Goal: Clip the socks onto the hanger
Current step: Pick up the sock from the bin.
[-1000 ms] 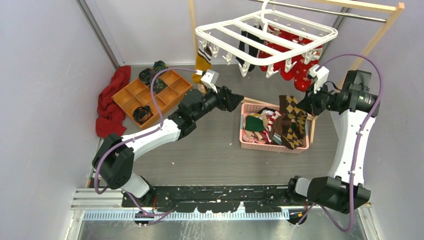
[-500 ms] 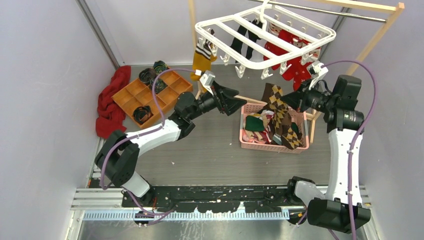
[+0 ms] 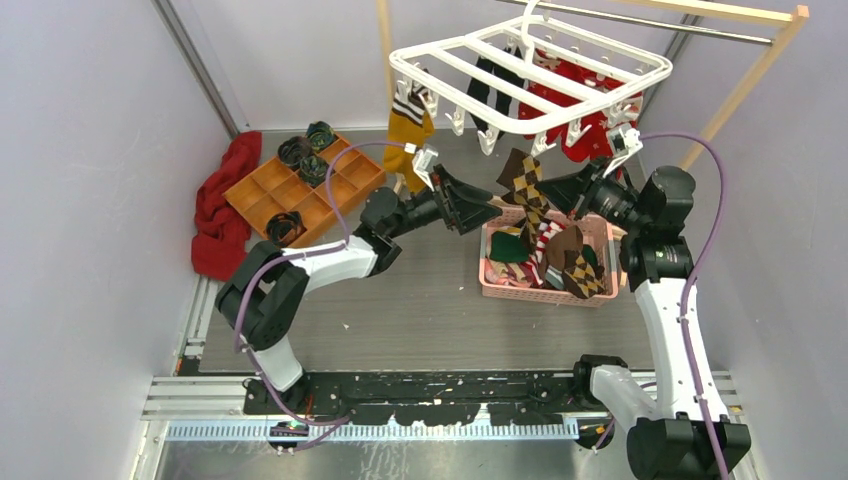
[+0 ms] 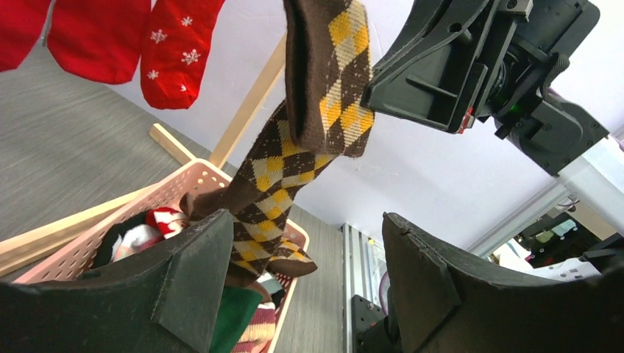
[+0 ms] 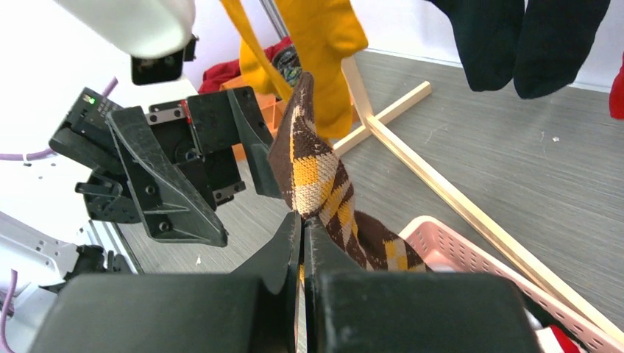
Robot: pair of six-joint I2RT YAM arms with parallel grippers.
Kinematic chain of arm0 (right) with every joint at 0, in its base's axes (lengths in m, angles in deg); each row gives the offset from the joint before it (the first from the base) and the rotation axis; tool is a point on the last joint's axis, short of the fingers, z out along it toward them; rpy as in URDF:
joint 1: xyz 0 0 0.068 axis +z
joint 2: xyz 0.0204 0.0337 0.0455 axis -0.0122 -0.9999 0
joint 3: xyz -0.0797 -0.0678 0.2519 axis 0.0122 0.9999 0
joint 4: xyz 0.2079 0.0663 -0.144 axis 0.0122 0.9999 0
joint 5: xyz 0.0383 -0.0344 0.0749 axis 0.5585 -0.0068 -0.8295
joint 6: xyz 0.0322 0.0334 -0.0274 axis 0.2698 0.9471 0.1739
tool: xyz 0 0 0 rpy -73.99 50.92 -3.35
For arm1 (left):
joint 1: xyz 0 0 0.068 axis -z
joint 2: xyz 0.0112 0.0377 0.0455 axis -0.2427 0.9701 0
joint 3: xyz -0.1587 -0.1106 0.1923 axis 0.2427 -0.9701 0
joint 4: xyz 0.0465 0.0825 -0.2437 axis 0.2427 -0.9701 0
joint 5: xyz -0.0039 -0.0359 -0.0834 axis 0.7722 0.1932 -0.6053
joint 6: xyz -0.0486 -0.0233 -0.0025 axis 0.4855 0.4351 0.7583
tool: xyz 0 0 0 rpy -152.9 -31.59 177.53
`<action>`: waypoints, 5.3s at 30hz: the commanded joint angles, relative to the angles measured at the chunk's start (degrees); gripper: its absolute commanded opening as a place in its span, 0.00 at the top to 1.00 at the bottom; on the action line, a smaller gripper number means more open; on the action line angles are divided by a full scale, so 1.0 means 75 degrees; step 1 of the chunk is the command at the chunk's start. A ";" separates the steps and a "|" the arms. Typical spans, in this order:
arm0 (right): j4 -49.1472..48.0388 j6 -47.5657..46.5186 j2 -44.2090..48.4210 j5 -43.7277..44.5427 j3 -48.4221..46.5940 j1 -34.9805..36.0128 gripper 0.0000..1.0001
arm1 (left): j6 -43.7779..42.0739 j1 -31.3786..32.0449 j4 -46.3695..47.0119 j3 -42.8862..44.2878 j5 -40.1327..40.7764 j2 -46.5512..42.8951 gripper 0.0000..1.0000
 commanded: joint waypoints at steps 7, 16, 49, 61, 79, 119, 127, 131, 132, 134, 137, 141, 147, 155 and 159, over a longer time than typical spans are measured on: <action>-0.1819 0.1464 0.0034 0.0434 0.0385 0.0282 0.99 | 0.1365 -0.0056 0.1759 0.0754 0.0173 0.0805 0.29; -0.1967 0.1548 0.0122 0.0432 0.0708 0.0431 0.99 | 0.1447 -0.0109 0.1504 0.1032 0.0744 0.0865 0.29; -0.0167 -0.1081 0.0516 0.0276 0.0695 0.0631 0.42 | -0.2064 -0.0740 -0.2237 0.1238 -0.1306 -0.0625 1.00; -0.0901 -0.3081 0.0848 -0.1317 0.1413 0.0673 0.00 | -0.3448 -0.1121 -0.3257 0.1046 -0.2244 -0.1084 1.00; -0.1268 -0.4652 -0.0470 -0.1623 0.1174 0.1590 0.00 | -0.7587 -0.1109 -0.8166 0.1909 -0.2766 -0.2252 1.00; -0.3769 -0.4561 -0.1073 -0.1350 0.0882 0.3534 0.00 | -1.2978 -0.0213 -1.4993 0.5251 -0.2340 -0.2272 1.00; -0.2155 -0.5119 -0.0592 -0.1586 0.0789 0.4075 0.08 | -1.2451 -0.0148 -1.4281 0.4742 -0.1758 -0.2521 1.00; -0.1998 -0.4983 -0.0459 -0.1315 0.0898 0.4097 0.13 | -1.1510 -0.0147 -1.3416 0.4399 -0.1721 -0.2598 1.00; -0.1975 -0.4966 -0.0425 -0.1223 0.0898 0.4094 0.14 | -1.1288 -0.0139 -1.3179 0.4335 -0.1679 -0.2604 1.00; -0.1974 -0.4889 -0.0367 -0.1133 0.0895 0.4099 0.18 | -1.0794 -0.0142 -1.2788 0.4204 -0.1515 -0.2626 1.00; -0.2051 -0.4765 -0.0348 -0.1099 0.0949 0.4100 0.21 | -1.0154 -0.0145 -1.2348 0.4056 -0.1354 -0.2617 1.00; -0.2383 -0.4542 -0.0333 -0.0835 0.1037 0.4125 0.26 | -0.9622 -0.0147 -1.2102 0.4026 -0.1247 -0.2587 1.00; -0.2364 -0.4488 -0.0312 -0.0580 0.1015 0.4117 0.35 | -0.9284 -0.0144 -1.2021 0.3997 -0.1110 -0.2604 1.00; -0.2513 -0.4287 -0.0232 -0.0285 0.0958 0.4129 0.42 | -0.8978 -0.0145 -1.1977 0.4002 -0.1112 -0.2603 1.00; -0.2553 -0.4240 -0.0188 -0.0127 0.0936 0.4133 0.48 | -0.8857 -0.0154 -1.1945 0.3978 -0.1116 -0.2613 1.00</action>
